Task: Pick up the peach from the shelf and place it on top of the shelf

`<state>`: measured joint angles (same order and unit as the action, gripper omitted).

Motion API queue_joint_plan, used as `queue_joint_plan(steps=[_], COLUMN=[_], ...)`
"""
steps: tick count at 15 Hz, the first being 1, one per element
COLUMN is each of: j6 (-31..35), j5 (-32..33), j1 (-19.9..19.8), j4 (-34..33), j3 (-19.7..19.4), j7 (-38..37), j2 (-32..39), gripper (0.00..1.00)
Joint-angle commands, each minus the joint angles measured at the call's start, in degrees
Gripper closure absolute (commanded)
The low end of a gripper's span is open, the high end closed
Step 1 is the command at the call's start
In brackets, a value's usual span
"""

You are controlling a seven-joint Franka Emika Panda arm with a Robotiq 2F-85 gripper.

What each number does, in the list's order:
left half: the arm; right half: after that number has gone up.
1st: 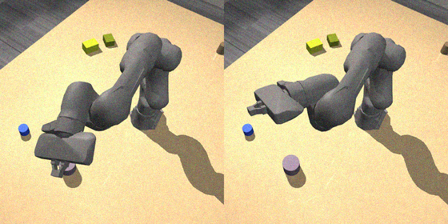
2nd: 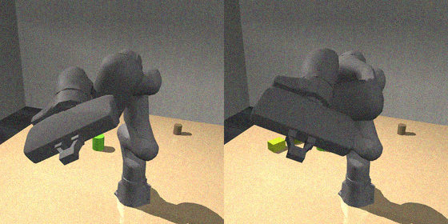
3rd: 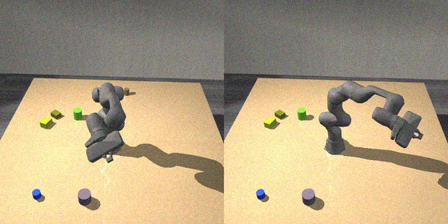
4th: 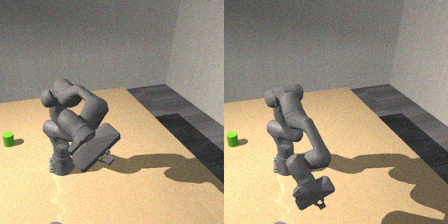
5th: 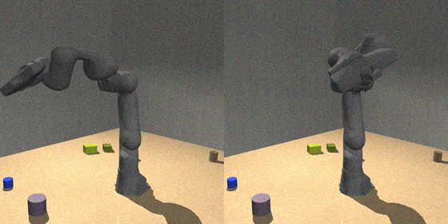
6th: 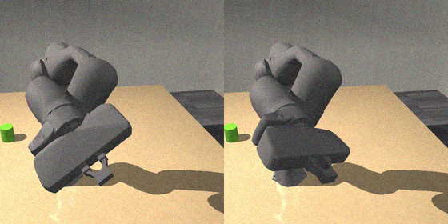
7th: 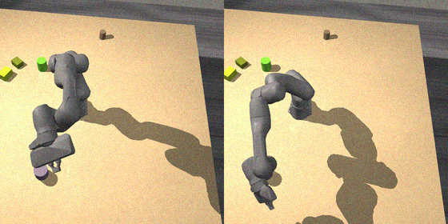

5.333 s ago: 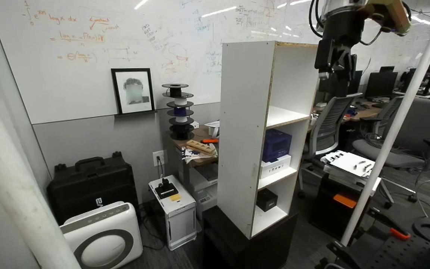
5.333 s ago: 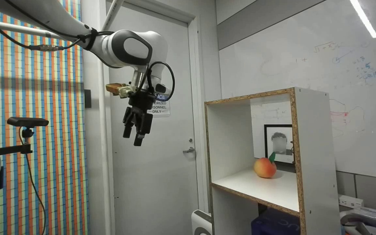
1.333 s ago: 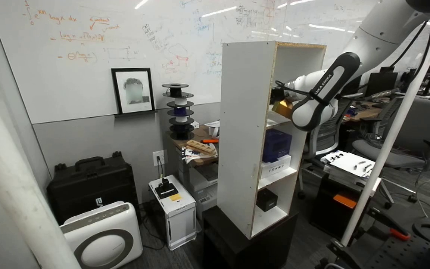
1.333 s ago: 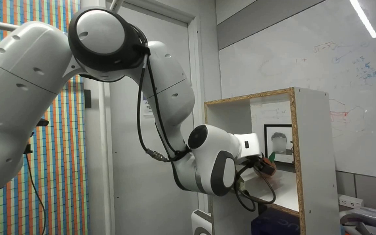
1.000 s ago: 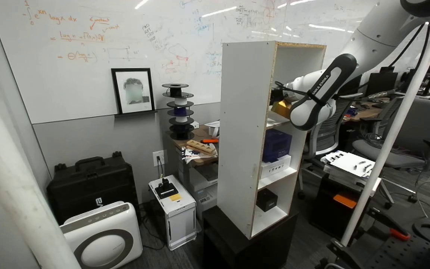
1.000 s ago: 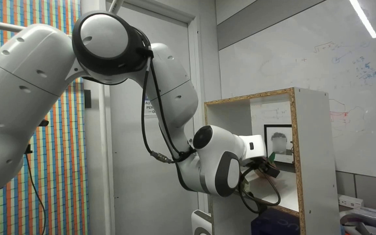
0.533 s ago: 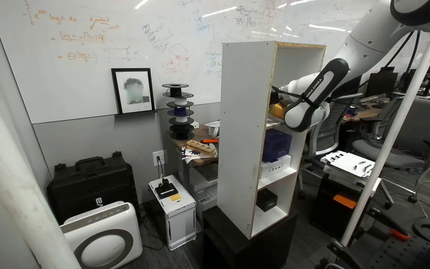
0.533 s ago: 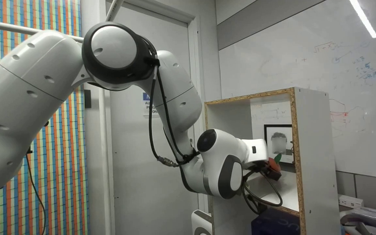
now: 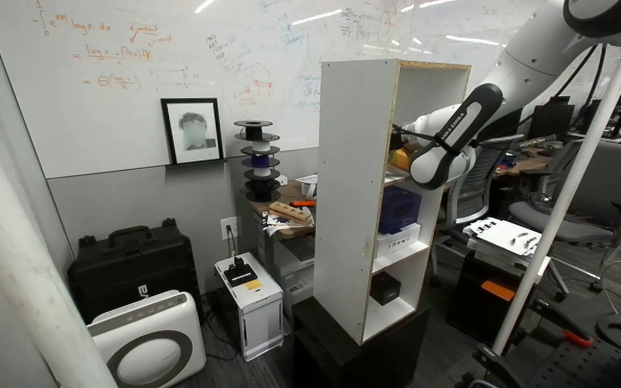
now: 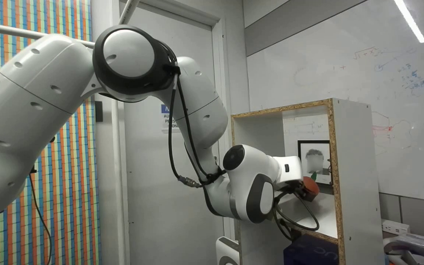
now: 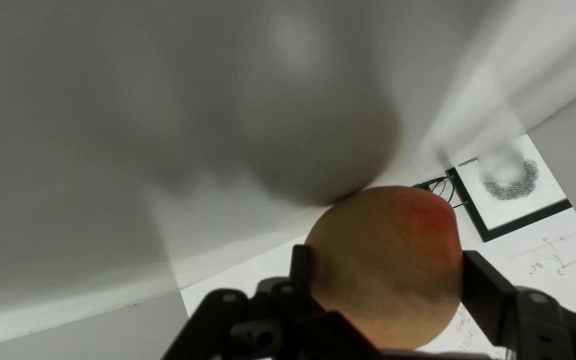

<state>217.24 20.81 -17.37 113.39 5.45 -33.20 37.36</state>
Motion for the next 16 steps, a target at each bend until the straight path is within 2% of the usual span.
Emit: queue_joint_plan(steps=[1,7,16], j6=[0.44,0.82,4.77], j5=[-1.18,0.33,6.89], j1=[0.97,0.21,-3.78], j4=[-2.83,1.99,24.62], j3=[-0.51,-0.26,-0.04], j7=[1.17,0.60,-1.69], j2=[1.24,-1.58,-16.78], gripper=[0.52,0.52,0.52])
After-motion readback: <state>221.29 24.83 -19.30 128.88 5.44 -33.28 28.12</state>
